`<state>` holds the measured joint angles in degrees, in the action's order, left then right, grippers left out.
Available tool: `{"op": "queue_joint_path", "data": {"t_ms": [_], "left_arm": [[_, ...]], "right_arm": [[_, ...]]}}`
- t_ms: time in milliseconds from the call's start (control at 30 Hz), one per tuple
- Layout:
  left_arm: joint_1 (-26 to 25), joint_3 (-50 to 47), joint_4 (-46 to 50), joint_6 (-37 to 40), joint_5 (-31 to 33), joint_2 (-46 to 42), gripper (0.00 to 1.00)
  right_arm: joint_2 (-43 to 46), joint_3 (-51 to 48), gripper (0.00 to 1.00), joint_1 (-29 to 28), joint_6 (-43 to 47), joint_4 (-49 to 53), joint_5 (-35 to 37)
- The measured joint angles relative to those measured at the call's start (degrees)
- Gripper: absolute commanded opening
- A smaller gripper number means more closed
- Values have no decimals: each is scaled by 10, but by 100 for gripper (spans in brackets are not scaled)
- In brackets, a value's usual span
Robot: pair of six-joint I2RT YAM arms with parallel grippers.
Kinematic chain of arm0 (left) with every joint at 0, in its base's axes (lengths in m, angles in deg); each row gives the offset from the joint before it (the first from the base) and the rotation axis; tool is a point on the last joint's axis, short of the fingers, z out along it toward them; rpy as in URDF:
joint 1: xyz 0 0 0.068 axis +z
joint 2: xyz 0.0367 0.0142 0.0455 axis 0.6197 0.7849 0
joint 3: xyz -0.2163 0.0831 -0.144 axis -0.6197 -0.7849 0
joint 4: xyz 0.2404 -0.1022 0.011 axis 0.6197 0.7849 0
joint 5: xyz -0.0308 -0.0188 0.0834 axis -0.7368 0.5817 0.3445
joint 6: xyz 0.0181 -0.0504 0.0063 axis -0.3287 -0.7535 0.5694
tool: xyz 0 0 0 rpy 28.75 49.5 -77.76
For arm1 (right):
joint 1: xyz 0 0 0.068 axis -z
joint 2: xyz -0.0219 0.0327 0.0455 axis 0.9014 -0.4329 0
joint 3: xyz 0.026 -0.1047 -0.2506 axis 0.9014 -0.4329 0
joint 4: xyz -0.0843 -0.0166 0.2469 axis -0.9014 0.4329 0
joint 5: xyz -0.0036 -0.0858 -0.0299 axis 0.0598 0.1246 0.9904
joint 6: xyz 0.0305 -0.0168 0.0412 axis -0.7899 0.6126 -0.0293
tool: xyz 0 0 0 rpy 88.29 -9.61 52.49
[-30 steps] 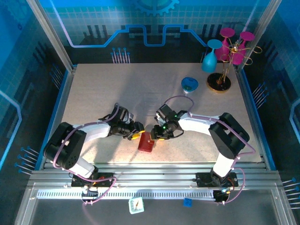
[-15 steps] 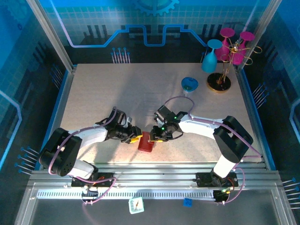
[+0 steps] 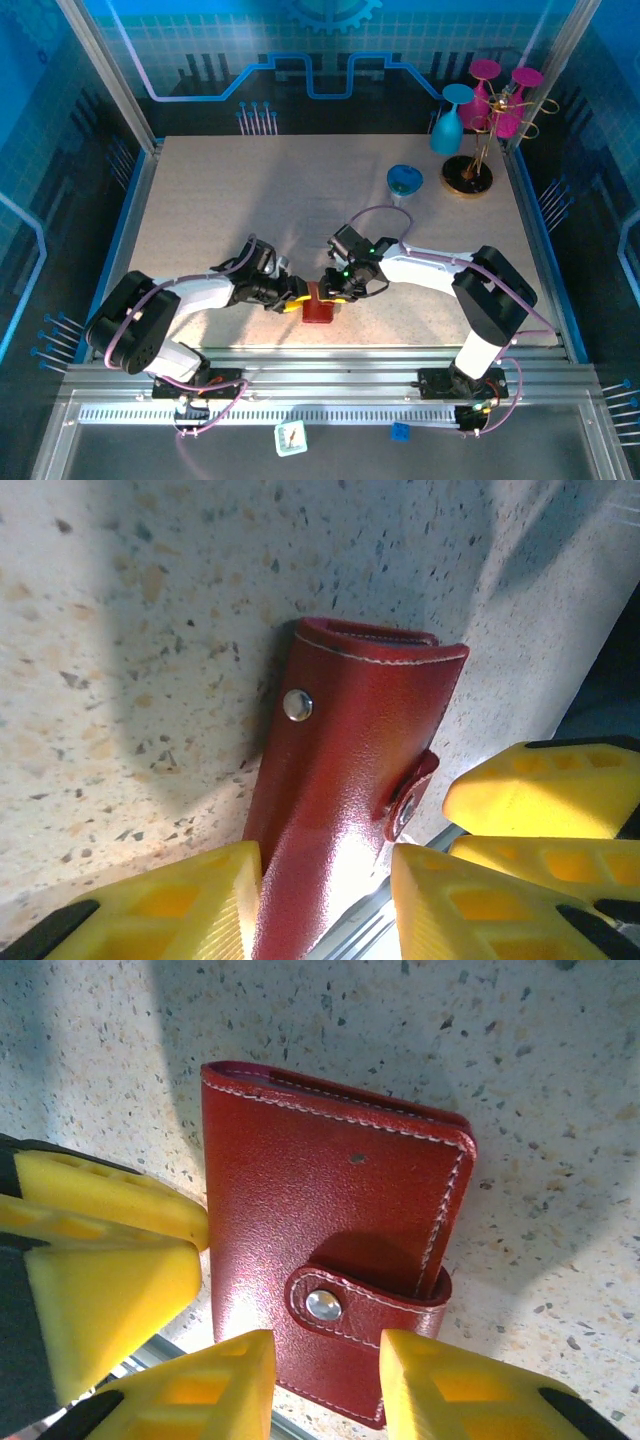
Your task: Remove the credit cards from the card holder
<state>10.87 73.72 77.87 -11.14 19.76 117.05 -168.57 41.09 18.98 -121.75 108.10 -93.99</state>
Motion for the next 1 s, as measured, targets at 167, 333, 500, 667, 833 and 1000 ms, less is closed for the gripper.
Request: {"op": "queue_joint_path", "data": {"t_ms": [167, 333, 500, 667, 833, 1000], "left_arm": [[-5, 0, -2, -11, 4, -2, 34], [-5, 0, -3, -30, 16, -21, 27], [-5, 1, -9, -44, 15, -19, 16], [-5, 1, -33, -51, 5, 5, 17], [-5, 1, -61, -65, -8, 31, 15], [-4, -7, -93, -80, -18, 38, 7]], "right_arm": [[0, 1, 33, 0, 0, 6, 5], [-1, 5, 32, 0, 0, 21, 19], [-6, 20, 32, 0, 0, 41, 35], [-16, 46, 32, -4, 0, 62, 54], [-37, 74, 32, -16, 1, 81, 66], [-54, 97, 32, -28, 2, 103, 75]]}}
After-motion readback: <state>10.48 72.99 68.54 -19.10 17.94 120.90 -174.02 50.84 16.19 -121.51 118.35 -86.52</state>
